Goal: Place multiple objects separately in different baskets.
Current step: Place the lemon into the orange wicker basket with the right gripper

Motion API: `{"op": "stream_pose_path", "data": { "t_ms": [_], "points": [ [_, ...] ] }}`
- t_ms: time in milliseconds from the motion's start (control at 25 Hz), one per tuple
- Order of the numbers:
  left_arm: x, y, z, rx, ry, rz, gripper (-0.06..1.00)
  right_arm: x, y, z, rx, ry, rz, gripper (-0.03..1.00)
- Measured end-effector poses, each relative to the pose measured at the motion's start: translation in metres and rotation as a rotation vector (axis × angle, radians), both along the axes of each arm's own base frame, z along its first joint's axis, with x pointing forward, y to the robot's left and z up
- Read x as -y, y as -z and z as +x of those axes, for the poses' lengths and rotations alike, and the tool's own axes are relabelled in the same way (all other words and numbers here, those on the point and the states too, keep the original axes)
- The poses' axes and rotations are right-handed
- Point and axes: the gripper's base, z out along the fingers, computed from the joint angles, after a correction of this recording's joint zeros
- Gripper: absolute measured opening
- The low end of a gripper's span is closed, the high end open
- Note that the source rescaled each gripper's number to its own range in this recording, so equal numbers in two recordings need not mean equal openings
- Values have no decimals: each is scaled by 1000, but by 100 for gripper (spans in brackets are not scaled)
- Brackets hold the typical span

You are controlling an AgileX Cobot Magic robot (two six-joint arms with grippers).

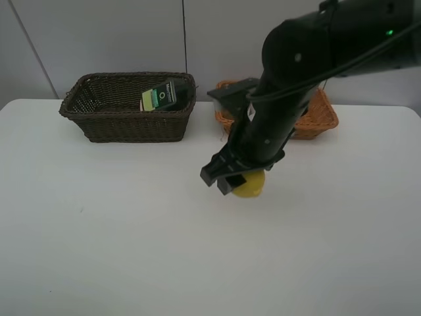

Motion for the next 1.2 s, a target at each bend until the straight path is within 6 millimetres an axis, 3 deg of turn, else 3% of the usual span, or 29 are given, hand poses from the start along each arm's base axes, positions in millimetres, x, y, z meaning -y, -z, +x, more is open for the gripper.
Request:
{"op": "stream_pose_path", "data": {
  "t_ms": [120, 240, 400, 520, 640, 840, 880, 920, 1000, 1200],
  "points": [
    [0, 0, 0, 0, 0, 0, 100, 30, -41, 46, 156, 96, 16, 38],
    [0, 0, 0, 0, 0, 0, 100, 69, -57, 94, 270, 232, 52, 38],
    [0, 0, 0, 0, 0, 0, 100, 116, -39, 149, 367, 372, 95, 38],
    [0, 0, 0, 0, 0, 0, 100, 144, -7, 175, 388, 433, 102, 38],
    [0, 0, 0, 0, 0, 0, 100, 158, 21, 190, 404, 459, 113, 38],
    [0, 0, 0, 0, 0, 0, 100, 157, 40, 201, 449, 454, 154, 41],
    [0, 0, 0, 0, 0, 0, 100, 157, 41, 202, 451, 458, 162, 51],
    [0, 0, 0, 0, 0, 0, 100, 156, 42, 203, 455, 461, 170, 69],
    [0, 0, 0, 0, 0, 0, 100, 156, 41, 203, 460, 464, 178, 88],
    [0, 0, 0, 0, 0, 0, 100, 156, 31, 198, 428, 509, 201, 98]
  ]
}}
